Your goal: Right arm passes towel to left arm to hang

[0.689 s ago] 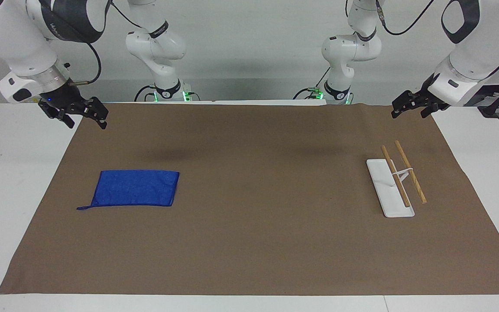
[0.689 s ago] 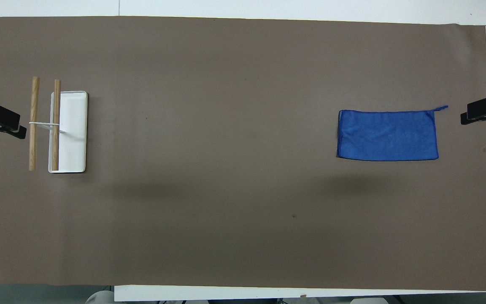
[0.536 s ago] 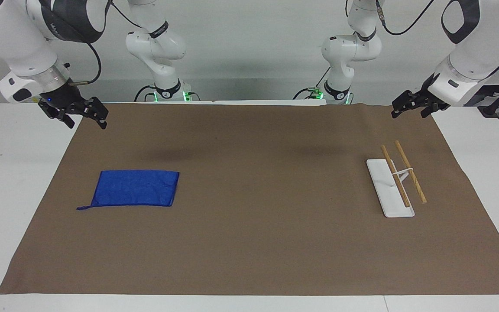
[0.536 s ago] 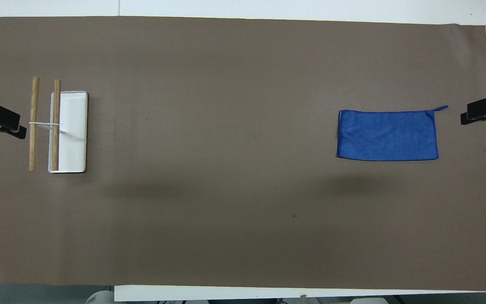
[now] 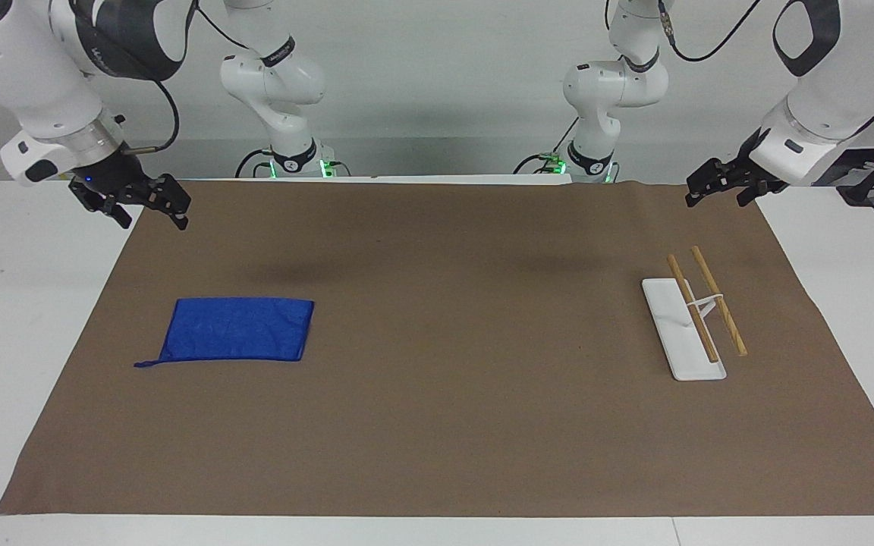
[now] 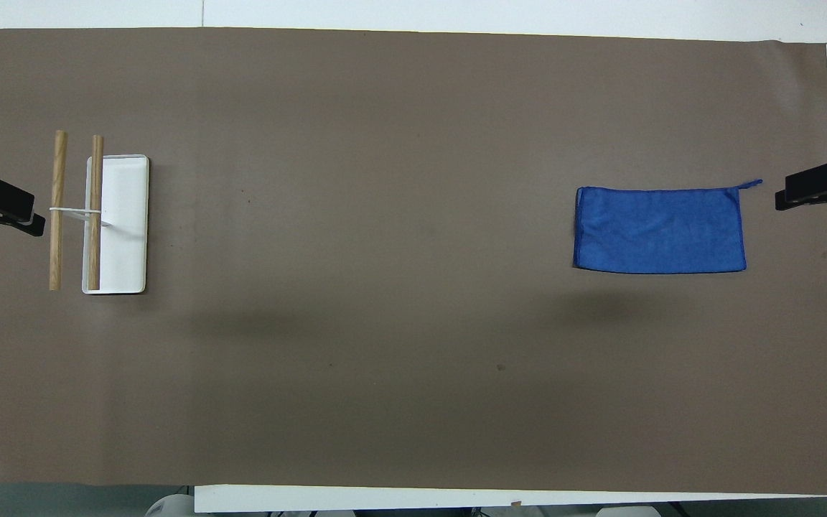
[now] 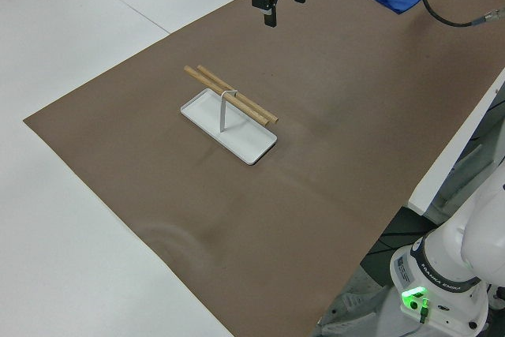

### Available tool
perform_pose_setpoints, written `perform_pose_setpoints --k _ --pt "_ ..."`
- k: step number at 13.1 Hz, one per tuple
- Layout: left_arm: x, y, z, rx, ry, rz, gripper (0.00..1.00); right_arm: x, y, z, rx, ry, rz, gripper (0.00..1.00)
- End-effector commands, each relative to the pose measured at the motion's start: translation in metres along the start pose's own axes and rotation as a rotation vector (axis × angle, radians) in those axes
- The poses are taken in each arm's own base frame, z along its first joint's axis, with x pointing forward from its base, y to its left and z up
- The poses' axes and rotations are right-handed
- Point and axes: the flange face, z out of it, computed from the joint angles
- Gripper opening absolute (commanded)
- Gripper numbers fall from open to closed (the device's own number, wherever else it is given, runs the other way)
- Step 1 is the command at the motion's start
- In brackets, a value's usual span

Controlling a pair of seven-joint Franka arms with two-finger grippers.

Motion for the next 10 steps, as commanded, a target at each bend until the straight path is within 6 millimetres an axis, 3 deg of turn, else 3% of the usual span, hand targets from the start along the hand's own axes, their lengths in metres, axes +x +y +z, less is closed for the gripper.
perform_pose_setpoints --k 1,5,10 --pt "-0.006 -0.001 -0.003 0.0 -0.007 -0.007 1.0 -0.004 0.011 0.057 -0.017 0.01 -0.048 1.0" --pt "-0.006 -0.001 -0.003 0.002 -0.007 -0.007 1.0 -0.01 0.015 0.134 -0.029 0.063 -0.184 1.0" --pt "-0.006 -0.001 -0.003 0.002 -0.007 -0.007 1.0 -0.002 0.024 0.199 -0.04 0.113 -0.174 1.0"
